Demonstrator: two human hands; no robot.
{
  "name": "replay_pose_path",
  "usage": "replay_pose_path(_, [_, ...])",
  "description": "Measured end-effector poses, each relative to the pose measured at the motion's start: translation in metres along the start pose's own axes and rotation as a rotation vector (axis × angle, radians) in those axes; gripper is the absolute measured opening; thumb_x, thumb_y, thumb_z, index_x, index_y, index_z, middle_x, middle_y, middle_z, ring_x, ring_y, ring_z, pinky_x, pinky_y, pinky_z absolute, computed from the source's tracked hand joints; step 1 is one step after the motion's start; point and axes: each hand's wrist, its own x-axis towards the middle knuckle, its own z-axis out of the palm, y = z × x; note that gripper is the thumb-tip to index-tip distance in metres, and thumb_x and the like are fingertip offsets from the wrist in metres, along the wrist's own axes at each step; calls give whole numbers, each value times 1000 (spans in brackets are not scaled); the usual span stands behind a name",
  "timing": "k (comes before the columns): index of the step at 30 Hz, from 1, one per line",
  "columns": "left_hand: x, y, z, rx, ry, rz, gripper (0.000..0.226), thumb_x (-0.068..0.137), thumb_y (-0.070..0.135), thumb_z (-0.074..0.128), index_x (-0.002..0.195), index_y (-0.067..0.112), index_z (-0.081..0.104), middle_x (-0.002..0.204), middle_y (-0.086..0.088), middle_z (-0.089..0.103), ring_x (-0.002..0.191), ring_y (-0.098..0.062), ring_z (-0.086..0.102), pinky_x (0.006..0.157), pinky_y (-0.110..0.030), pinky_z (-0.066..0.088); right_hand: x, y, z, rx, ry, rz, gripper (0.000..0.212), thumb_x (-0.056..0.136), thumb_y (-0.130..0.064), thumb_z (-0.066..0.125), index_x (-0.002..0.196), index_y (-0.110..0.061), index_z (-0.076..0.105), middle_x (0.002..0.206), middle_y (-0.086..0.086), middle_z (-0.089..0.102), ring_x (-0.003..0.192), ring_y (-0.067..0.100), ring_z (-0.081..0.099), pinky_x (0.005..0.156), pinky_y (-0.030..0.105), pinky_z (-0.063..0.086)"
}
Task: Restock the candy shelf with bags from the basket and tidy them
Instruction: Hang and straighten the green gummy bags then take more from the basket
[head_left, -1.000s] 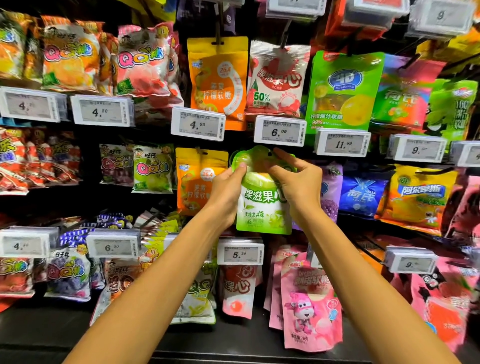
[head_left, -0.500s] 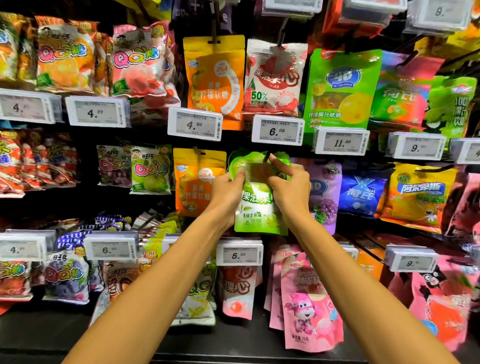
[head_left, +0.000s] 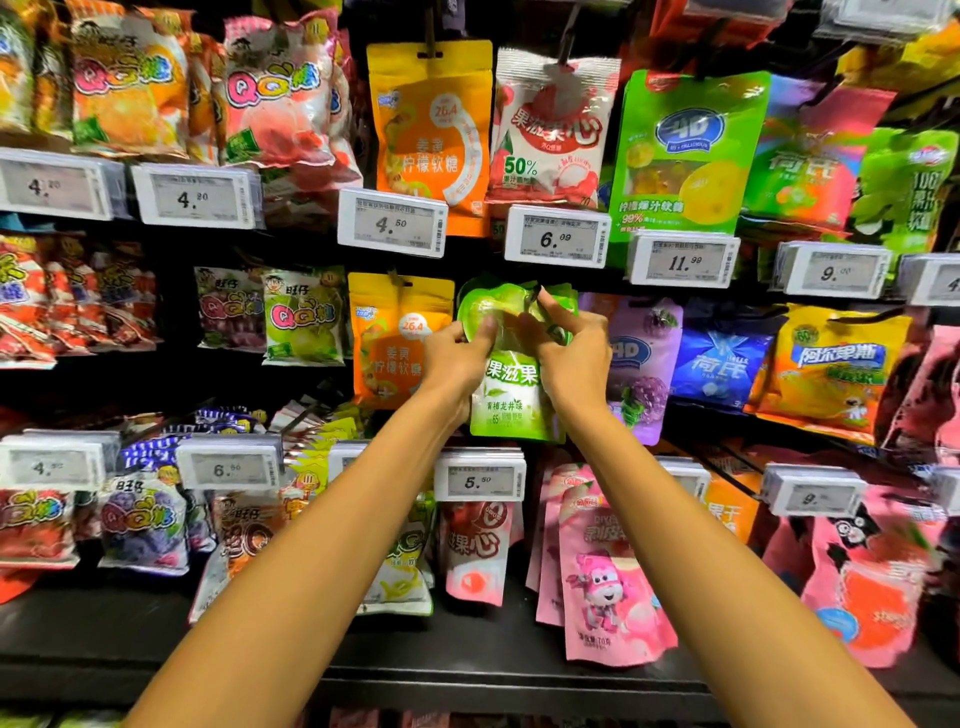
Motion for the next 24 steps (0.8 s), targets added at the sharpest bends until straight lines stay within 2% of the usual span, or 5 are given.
replay_pose_path(4, [-4, 0, -20, 329, 84, 184, 29, 79, 25, 80, 89, -1, 72, 88, -17, 73, 75, -18, 63, 70, -29, 51, -4, -1, -3, -115, 13, -14, 45, 87, -10, 67, 127, -31, 64, 123, 4, 51, 106, 14, 52, 97, 19, 38])
replay_pose_path(8, [-17, 4, -41, 353, 75, 229, 33, 73, 9, 83, 100, -2, 68, 87, -9, 67, 73, -14, 63, 72, -20, 54, -21, -3, -12, -180, 25, -1, 43, 86, -21, 70, 127, -28, 64, 110, 6, 51, 110, 29, 53, 101, 35, 40])
replay_pose_path(11, [-31, 6, -57, 286, 44, 293, 23, 78, -4, 75, 101, -6, 67, 79, -6, 64, 60, 1, 58, 63, -8, 49, -41, -3, -20, -145, 76, 0, 40, 84, -26, 74, 124, -24, 66, 124, 3, 46, 119, 19, 49, 101, 24, 37])
replay_pose_path(19, [-93, -40, -112, 226, -188, 203, 8, 88, 0, 66, 86, 8, 69, 71, -2, 66, 56, 0, 60, 60, -20, 53, -137, -1, -21, -44, 168, -55, 16, 88, -6, 66, 103, -8, 73, 107, 14, 66, 102, 21, 62, 92, 31, 50])
replay_pose_path(24, [-145, -103, -155, 119, -295, -67, 22, 92, -1, 58, 79, 15, 64, 71, -5, 66, 55, -4, 61, 49, -21, 54, -227, 25, -21, -40, 286, -48, 23, 83, 3, 56, 95, -13, 68, 92, 3, 67, 87, 9, 61, 81, 29, 50])
